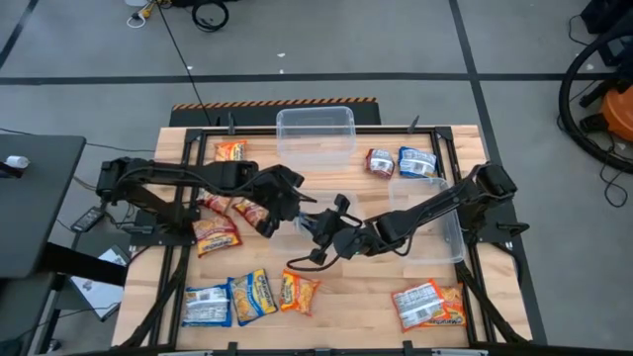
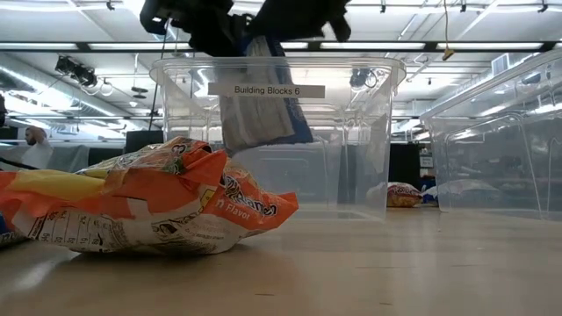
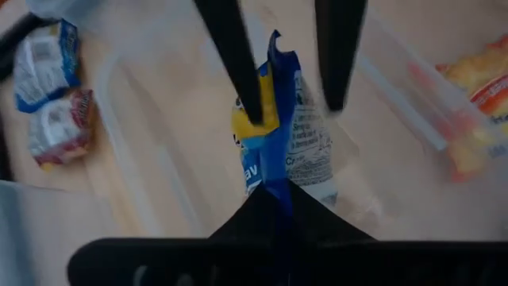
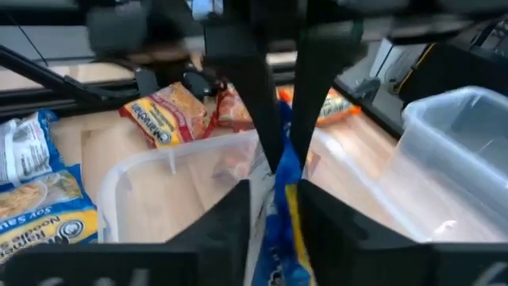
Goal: Sort Maruchan noodles
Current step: Put the blue noodle pack into the bottom left transparent bin
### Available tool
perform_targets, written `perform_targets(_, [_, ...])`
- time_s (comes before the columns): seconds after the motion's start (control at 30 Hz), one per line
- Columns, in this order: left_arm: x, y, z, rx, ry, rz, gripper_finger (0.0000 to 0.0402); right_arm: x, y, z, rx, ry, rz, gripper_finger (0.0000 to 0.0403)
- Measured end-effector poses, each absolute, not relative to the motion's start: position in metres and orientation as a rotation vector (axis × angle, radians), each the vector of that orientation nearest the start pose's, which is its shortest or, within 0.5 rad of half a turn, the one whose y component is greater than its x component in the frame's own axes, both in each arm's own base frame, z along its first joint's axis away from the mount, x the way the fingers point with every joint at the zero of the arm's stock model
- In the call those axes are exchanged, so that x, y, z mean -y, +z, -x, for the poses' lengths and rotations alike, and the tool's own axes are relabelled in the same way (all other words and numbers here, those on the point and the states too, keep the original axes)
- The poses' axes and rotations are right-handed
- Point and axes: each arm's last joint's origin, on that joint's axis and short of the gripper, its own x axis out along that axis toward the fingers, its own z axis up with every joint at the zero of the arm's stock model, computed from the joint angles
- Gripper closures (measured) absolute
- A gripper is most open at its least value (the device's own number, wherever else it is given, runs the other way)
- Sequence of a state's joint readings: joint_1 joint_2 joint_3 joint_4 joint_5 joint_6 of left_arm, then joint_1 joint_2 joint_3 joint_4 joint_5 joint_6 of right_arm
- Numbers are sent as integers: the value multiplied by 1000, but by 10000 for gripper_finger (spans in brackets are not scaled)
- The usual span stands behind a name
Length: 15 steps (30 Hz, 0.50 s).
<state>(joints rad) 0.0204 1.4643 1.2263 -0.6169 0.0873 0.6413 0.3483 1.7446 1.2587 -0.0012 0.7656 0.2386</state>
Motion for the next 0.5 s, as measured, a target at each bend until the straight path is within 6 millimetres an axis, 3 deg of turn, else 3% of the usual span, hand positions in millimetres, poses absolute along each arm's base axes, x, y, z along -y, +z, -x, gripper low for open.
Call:
perform_targets(0.27, [-4, 321, -299, -833, -482, -798, 398, -125, 317, -322, -341, -372, 39, 191])
perform_targets(0.37, [-10, 321, -294, -863, -582, -947, 399, -130, 326, -306, -357, -343, 39, 180])
perform_targets(0.5, [-19, 313, -304, -865, -586, -995, 399, -137, 324, -300, -380, -328, 28, 180])
